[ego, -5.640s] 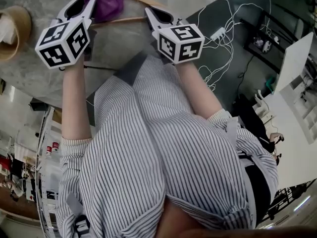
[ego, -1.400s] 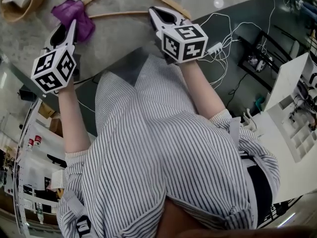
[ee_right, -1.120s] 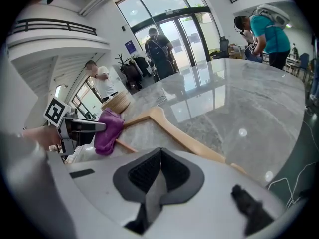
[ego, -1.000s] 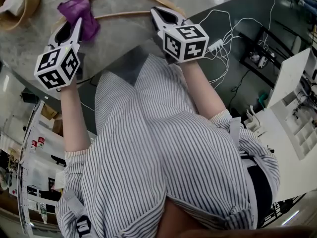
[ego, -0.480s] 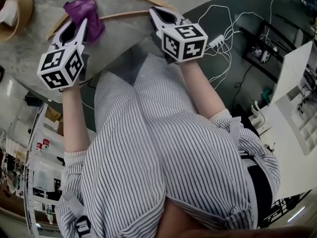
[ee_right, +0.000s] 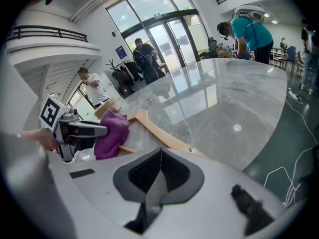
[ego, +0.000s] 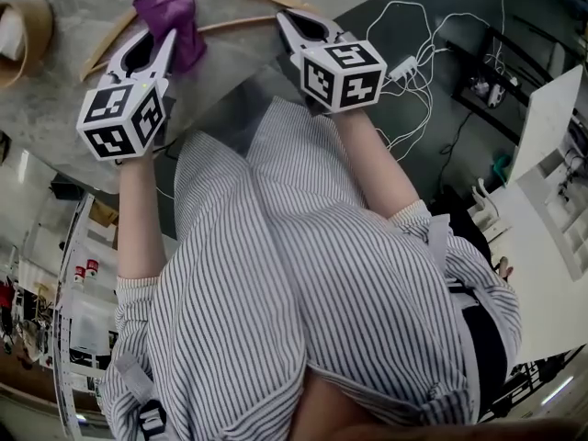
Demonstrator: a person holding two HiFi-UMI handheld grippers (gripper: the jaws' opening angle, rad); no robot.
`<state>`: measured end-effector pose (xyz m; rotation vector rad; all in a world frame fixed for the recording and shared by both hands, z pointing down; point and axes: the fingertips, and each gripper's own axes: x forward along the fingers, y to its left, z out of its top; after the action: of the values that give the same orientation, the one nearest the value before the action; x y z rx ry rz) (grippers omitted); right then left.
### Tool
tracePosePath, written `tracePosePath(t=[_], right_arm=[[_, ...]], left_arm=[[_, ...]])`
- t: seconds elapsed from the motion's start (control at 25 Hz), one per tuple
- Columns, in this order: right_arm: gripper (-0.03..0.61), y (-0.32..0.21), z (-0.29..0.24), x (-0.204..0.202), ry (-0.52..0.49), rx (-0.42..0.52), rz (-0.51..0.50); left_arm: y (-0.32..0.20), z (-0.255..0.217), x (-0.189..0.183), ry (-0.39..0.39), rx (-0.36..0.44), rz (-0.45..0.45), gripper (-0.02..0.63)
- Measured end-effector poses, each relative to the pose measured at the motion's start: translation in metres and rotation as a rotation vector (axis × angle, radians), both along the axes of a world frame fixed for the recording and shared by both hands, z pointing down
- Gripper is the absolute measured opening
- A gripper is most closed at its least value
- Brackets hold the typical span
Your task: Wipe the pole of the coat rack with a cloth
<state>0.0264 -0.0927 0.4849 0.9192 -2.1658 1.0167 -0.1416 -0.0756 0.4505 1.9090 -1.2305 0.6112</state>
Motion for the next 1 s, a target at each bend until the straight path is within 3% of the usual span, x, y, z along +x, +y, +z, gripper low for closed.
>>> tracePosePath(t=[1.0], right_arm=[[0.015,0.0,0.002,0.045,-0.01,-0.006,0.118]], left_arm=[[-0.021,0.001,0.091,0.066,0.012,0.185,0.086]])
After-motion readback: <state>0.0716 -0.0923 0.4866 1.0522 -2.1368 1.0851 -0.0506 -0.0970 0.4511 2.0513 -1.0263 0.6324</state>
